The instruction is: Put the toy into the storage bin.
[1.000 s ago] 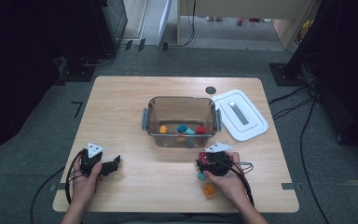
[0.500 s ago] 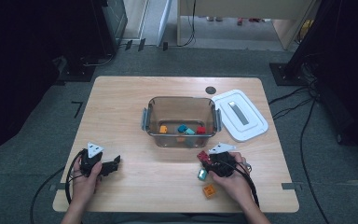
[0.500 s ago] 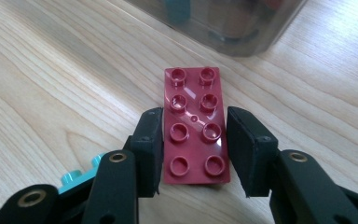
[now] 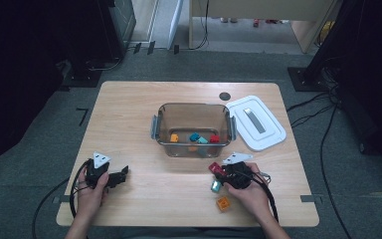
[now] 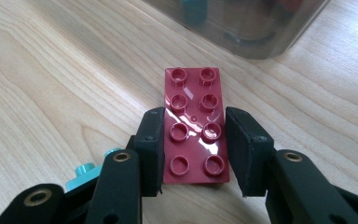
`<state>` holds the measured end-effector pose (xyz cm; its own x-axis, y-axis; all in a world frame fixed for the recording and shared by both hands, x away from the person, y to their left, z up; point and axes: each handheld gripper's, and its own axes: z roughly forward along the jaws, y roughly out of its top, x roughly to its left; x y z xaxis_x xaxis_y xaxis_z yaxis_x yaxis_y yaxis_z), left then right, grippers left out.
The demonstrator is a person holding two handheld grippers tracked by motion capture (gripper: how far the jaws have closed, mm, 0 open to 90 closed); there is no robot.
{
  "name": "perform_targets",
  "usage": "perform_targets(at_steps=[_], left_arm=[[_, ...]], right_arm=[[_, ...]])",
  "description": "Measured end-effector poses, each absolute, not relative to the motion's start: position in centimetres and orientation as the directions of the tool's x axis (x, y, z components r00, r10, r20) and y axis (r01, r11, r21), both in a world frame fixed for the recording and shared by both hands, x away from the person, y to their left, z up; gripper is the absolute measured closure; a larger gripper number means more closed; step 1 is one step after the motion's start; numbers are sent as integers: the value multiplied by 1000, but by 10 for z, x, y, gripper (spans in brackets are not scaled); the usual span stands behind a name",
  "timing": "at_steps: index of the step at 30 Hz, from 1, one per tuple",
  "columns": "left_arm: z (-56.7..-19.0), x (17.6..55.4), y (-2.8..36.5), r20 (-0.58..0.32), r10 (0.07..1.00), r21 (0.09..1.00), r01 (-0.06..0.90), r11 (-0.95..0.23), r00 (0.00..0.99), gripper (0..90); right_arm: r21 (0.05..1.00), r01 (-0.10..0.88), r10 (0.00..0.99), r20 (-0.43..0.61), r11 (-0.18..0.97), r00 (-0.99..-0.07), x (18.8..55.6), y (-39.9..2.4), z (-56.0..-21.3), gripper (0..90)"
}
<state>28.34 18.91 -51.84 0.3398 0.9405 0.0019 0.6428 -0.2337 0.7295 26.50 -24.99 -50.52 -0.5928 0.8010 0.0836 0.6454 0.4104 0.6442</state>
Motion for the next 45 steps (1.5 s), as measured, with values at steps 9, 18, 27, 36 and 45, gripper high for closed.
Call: perform_targets(at_steps=[9, 18, 27, 36, 45], left_arm=[[-518, 283, 189, 2, 941, 730, 643, -234, 340, 128], [-518, 283, 189, 2, 941, 730, 643, -234, 340, 128], [-518, 283, 189, 2, 940, 729, 643, -234, 340, 128], [-518, 283, 189, 2, 941, 730, 643, -233, 338, 127], [-518, 283, 189, 2, 941, 729, 643, -233, 338, 128]], right_arm=[[659, 627, 790, 80, 415, -608, 262, -247, -499, 603], [684, 599, 776, 76, 416, -626, 259, -248, -485, 603], [698, 578, 745, 96, 422, -660, 257, -248, -469, 603], [711, 539, 695, 98, 452, -712, 252, -245, -448, 603], [738, 509, 665, 111, 443, -739, 251, -245, -424, 603]])
